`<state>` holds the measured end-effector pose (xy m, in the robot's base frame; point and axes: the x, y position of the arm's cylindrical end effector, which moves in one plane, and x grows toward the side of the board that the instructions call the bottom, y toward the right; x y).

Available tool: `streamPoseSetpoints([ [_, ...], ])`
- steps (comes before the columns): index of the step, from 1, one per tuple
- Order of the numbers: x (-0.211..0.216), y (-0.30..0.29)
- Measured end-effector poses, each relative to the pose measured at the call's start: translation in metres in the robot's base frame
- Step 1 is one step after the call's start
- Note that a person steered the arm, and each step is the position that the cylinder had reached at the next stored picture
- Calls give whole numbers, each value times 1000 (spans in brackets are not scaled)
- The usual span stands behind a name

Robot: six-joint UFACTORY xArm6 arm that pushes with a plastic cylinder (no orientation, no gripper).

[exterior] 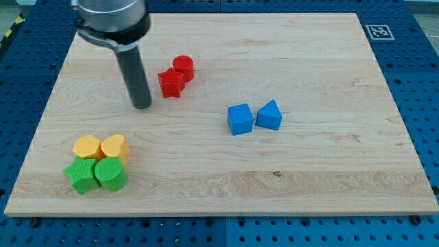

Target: Put the green star underneath the yellow hexagon

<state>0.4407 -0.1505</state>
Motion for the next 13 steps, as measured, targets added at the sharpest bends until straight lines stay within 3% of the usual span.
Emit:
streamPoseSetpoints([
  [3, 31, -47],
  [10, 35, -49],
  [13, 60, -55],
])
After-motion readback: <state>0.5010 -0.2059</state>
